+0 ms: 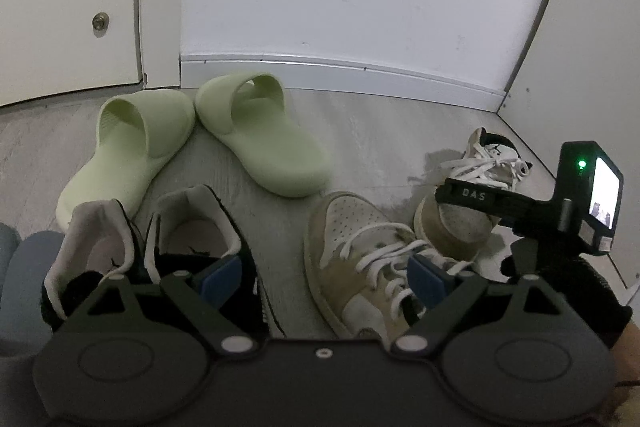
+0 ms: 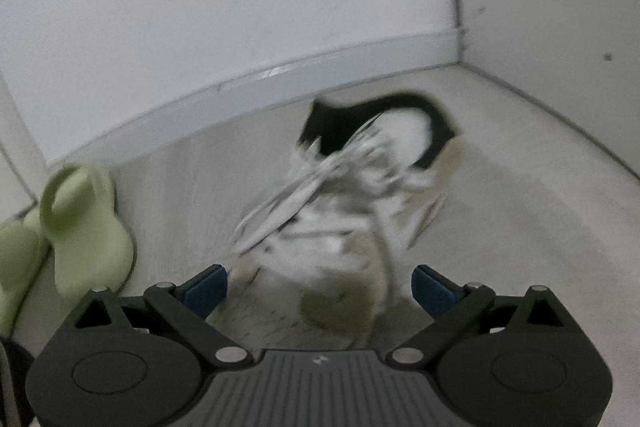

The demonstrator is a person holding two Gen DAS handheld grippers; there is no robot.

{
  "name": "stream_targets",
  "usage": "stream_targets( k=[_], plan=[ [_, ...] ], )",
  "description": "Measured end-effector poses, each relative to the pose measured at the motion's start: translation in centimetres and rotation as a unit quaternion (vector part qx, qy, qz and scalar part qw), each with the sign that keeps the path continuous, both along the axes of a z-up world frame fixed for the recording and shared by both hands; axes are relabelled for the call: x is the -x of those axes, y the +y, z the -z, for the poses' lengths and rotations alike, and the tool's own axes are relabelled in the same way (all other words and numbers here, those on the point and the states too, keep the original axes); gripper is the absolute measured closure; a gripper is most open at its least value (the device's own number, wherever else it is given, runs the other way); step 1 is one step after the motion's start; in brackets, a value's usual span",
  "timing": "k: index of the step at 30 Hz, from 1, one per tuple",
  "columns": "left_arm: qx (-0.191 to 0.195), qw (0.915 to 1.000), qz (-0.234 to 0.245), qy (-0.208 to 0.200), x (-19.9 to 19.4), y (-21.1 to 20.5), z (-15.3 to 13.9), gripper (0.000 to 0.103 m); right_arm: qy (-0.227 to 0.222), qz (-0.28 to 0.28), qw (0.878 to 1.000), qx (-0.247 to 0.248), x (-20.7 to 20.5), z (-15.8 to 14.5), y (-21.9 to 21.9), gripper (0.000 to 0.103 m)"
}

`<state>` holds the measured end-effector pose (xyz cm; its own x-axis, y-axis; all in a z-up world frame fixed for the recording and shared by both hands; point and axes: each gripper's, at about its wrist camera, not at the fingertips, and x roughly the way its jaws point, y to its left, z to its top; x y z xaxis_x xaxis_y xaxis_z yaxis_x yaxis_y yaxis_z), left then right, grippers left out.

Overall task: Organize scattered shoes
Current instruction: 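Carry the held beige sneaker toward the wall and set it down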

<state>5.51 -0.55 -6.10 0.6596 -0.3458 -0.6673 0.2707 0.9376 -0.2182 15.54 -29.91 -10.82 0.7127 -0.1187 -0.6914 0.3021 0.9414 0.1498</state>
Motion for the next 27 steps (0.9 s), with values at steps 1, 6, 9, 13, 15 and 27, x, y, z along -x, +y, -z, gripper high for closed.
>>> stream_targets(
  k=[1,6,9,13,15,27],
  plan=[
    [0.002,1.0000,0.001,0.001,0.0,0.0,0.1,0.012,0.001,-0.001,1.000,0.001,0.0,0.0,0.1,0.004],
    [0.001,1.0000,0.007,0.001,0.2,-0.2,0.1,0.012,0.013,-0.047,0.999,0.003,-0.5,-0.4,-0.5,0.008],
    [-0.001,1.0000,0.008,-0.002,0.2,-0.1,-0.1,0.012,0.020,-0.079,0.997,-0.014,-0.3,-0.4,-1.4,0.011],
    [0.008,1.0000,0.000,-0.001,0.1,0.3,-0.1,0.012,0.040,-0.111,0.993,0.020,0.6,-1.2,-2.3,0.011],
    [0.011,0.9999,-0.002,0.001,0.0,0.4,0.0,0.012,0.049,-0.111,0.992,0.034,1.6,-1.9,-2.0,0.011],
    [0.003,1.0000,-0.002,-0.002,0.1,0.6,-0.3,0.012,0.052,-0.131,0.983,0.116,-2.2,0.2,0.0,0.004]
  ],
)
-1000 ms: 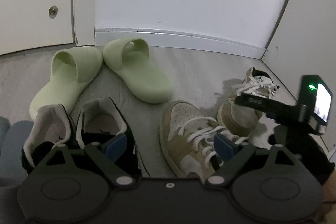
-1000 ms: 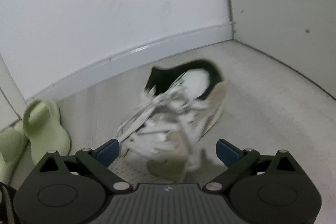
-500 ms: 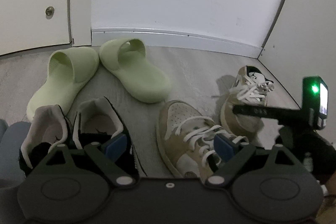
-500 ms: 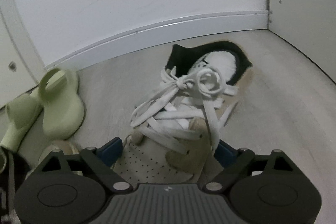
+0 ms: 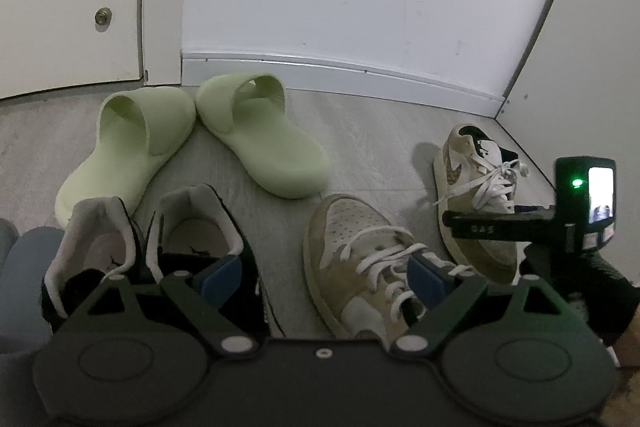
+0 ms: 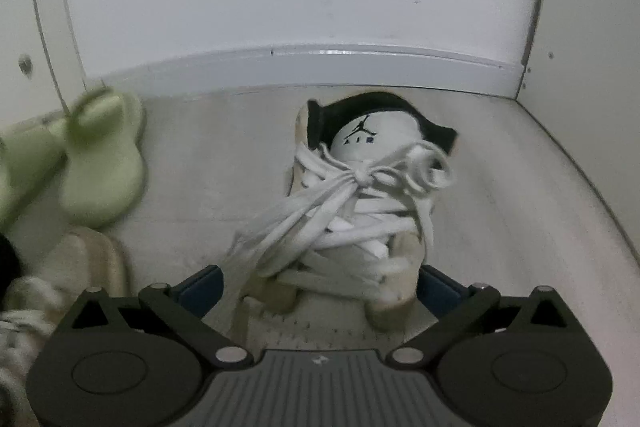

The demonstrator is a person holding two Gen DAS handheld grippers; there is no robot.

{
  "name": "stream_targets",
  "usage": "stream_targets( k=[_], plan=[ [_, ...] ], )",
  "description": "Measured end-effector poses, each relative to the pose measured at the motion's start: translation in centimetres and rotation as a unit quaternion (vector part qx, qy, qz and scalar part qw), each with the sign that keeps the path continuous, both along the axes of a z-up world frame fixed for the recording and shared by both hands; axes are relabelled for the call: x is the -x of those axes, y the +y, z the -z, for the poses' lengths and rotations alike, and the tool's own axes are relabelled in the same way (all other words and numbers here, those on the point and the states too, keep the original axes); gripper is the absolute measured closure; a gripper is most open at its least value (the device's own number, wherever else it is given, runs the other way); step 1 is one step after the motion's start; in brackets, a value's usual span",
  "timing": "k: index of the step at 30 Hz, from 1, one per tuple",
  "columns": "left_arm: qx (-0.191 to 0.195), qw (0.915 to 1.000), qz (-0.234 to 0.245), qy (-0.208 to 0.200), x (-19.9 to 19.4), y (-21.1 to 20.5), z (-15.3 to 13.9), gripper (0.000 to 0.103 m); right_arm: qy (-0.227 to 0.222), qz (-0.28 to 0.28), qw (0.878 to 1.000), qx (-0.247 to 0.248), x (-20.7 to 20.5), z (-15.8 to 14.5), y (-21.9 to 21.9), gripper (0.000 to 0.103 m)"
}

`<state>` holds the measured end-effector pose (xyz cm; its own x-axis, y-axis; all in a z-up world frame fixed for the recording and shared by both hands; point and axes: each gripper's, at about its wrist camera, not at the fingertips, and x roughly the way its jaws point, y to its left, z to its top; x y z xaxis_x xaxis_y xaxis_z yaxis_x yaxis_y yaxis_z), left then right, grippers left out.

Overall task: Organize scattered shoes
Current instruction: 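Carry the held beige sneaker toward the wall and set it down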

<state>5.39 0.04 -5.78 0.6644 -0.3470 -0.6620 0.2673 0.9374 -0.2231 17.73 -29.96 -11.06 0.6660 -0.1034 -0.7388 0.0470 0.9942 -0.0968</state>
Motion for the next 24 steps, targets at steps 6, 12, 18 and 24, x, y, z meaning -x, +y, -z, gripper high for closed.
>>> stream_targets(
  k=[6,12,18,24],
  plan=[
    [-0.002,1.0000,0.005,-0.006,-0.1,-0.1,-0.2,0.012,0.008,0.004,1.000,-0.025,1.9,0.3,-1.2,0.010],
    [0.003,1.0000,0.006,-0.003,-0.1,0.0,0.1,0.012,0.025,-0.016,0.999,-0.028,5.1,-0.1,-2.4,0.009],
    [0.007,0.9999,0.001,-0.012,0.0,0.4,-0.3,0.012,-0.025,-0.028,0.997,-0.061,8.6,-2.4,-3.4,0.009],
    [0.021,0.9997,-0.008,-0.007,-0.1,0.9,-0.3,0.012,-0.044,-0.070,0.989,-0.126,13.8,-6.2,-1.5,0.012]
  ],
)
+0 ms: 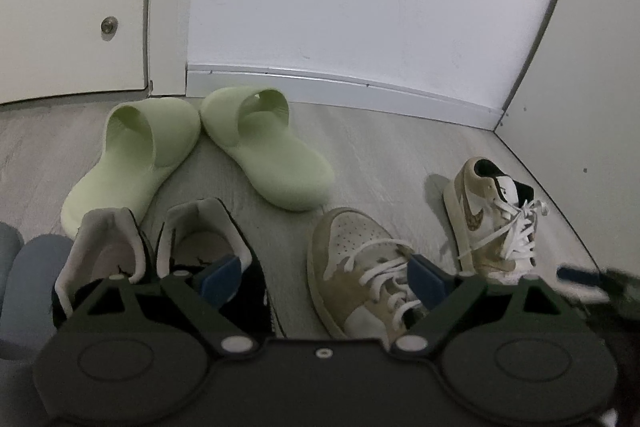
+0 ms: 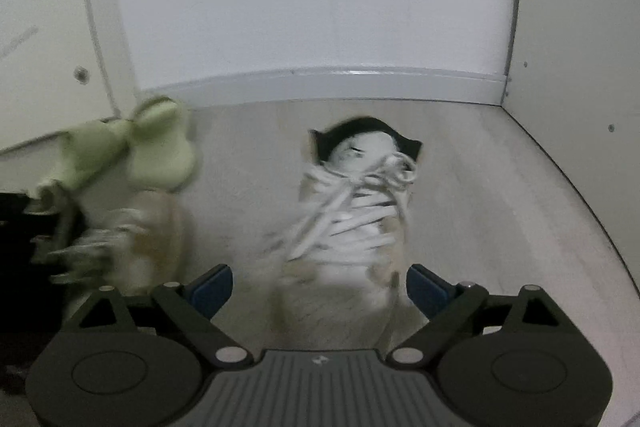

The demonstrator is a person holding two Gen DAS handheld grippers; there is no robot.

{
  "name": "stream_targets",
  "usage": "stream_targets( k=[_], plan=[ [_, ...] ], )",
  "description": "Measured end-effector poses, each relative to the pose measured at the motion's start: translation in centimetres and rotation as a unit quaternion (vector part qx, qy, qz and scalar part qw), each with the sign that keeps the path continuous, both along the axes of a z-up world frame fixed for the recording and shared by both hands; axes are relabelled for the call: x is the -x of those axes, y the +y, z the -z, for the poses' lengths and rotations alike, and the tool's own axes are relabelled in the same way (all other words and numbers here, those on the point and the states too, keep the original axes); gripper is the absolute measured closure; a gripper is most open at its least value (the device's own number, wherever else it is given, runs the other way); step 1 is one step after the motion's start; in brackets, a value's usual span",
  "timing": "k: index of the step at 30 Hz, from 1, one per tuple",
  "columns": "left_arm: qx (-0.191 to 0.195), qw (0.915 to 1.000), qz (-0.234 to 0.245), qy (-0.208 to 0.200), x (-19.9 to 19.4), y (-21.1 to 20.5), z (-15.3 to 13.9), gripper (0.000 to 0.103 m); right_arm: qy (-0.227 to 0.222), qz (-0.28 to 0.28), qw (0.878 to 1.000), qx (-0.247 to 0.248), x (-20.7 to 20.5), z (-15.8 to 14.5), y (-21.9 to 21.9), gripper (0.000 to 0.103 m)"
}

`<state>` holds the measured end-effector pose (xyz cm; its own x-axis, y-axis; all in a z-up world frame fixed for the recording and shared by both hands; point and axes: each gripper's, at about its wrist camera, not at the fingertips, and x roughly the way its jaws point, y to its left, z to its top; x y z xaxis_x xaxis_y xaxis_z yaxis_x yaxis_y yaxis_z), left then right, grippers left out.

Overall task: Organize scattered shoes
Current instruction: 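Carry the held beige sneaker toward the wall and set it down, then grasp the beige Jordan sneaker by its heel with the right tool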

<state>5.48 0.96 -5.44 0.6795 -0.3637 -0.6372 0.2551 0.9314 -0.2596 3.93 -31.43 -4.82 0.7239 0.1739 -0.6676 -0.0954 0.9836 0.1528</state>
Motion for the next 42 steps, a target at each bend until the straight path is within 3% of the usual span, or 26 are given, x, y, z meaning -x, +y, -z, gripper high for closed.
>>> stream_targets(
  k=[1,3,5,6,14,21,26,30,32,36,42],
  plan=[
    [0.004,1.0000,0.001,0.001,0.0,0.0,0.0,0.012,0.002,-0.020,0.999,-0.034,0.8,-0.4,0.3,0.016],
    [0.011,0.9999,0.003,0.003,0.1,0.1,-0.1,0.012,0.023,-0.049,0.995,-0.088,1.3,-0.4,0.9,0.044],
    [0.016,0.9998,0.004,0.004,0.2,0.0,-0.2,0.012,0.053,-0.084,0.992,-0.076,1.4,0.2,2.7,0.060],
    [0.016,0.9998,0.005,0.004,0.2,0.0,-0.2,0.012,0.068,-0.102,0.990,-0.069,1.4,0.6,3.6,0.072],
    [0.016,0.9997,0.019,0.007,0.4,-0.5,-0.2,0.012,0.074,-0.111,0.990,-0.041,0.2,0.6,4.3,0.072],
    [0.020,0.9996,0.015,0.012,0.2,-0.4,0.0,0.012,0.035,-0.078,0.995,0.056,-1.4,0.1,4.1,0.079],
    [0.008,0.9999,0.011,0.004,0.2,-0.1,-0.2,0.012,0.026,-0.043,0.999,0.018,-4.0,0.6,2.3,0.079],
    [0.022,0.9997,-0.002,0.010,-0.2,0.5,0.0,0.012,-0.015,-0.047,0.998,-0.028,-1.0,-1.6,1.9,0.079],
    [0.029,0.9994,-0.007,0.015,-0.4,0.7,0.2,0.012,-0.014,-0.067,0.997,-0.030,0.9,-2.0,2.0,0.079],
    [0.028,0.9995,-0.004,0.012,-0.2,0.7,0.3,0.012,0.026,-0.112,0.993,-0.024,2.5,-0.9,3.7,0.079],
    [0.015,0.9999,0.005,-0.002,0.4,0.4,-0.5,0.012,0.070,-0.089,0.993,-0.022,1.4,2.0,4.9,0.081]
  ],
)
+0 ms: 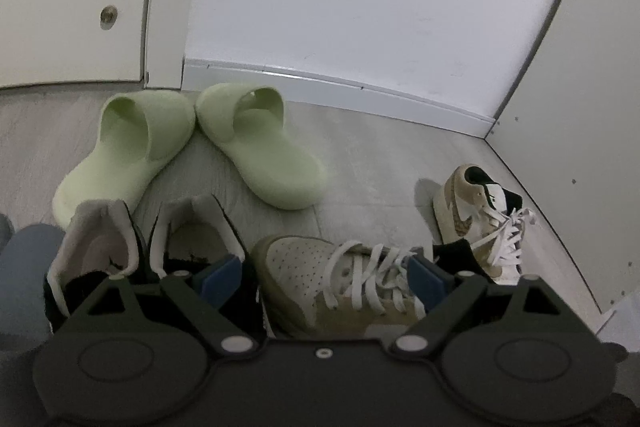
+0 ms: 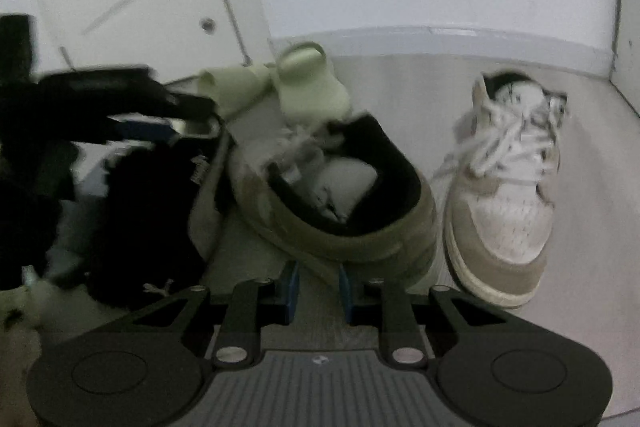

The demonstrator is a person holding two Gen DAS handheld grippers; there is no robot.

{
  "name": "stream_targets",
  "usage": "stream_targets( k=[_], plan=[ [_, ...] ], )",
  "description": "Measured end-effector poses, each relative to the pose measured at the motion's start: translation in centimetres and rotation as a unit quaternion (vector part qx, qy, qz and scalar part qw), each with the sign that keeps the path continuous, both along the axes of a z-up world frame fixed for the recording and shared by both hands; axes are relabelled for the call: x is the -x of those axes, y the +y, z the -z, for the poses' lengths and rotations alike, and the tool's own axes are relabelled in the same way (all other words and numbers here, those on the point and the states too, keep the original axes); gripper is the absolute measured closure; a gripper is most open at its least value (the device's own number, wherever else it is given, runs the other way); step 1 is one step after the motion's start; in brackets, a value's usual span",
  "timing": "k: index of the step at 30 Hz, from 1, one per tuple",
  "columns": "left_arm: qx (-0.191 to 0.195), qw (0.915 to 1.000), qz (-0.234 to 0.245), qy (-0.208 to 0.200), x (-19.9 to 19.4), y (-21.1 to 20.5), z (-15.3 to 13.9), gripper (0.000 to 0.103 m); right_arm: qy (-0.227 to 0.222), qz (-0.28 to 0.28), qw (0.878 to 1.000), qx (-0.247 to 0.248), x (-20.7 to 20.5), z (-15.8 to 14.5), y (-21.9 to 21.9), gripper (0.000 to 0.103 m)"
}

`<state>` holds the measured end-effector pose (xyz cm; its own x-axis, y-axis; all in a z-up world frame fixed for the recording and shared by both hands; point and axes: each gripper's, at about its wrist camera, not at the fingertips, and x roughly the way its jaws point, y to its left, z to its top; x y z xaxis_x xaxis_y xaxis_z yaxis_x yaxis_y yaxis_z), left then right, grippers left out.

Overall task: Organize scattered shoes
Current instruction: 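Grasp the beige Jordan sneaker by its heel with the right tool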

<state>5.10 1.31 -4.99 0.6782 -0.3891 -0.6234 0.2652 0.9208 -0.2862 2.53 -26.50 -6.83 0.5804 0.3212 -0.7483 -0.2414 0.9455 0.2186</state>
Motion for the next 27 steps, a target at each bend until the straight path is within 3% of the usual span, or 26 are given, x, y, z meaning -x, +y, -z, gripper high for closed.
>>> stream_targets(
  k=[7,12,21,27],
  plan=[
    [0.010,0.9999,0.001,0.010,0.1,-0.1,0.3,0.012,-0.018,0.034,0.999,0.028,-1.3,0.1,-0.4,0.083],
    [0.000,1.0000,0.007,0.006,0.3,-0.4,0.2,0.012,-0.024,0.070,0.997,0.039,-2.6,0.4,-0.9,0.092],
    [0.011,0.9999,-0.002,0.013,0.0,0.1,0.4,0.012,-0.040,0.135,0.988,0.064,-8.5,2.0,-1.7,0.088],
    [0.008,0.9998,-0.008,0.013,-0.2,0.3,0.5,0.012,-0.056,0.187,0.980,0.042,-13.1,2.4,-3.5,0.086]
  ],
)
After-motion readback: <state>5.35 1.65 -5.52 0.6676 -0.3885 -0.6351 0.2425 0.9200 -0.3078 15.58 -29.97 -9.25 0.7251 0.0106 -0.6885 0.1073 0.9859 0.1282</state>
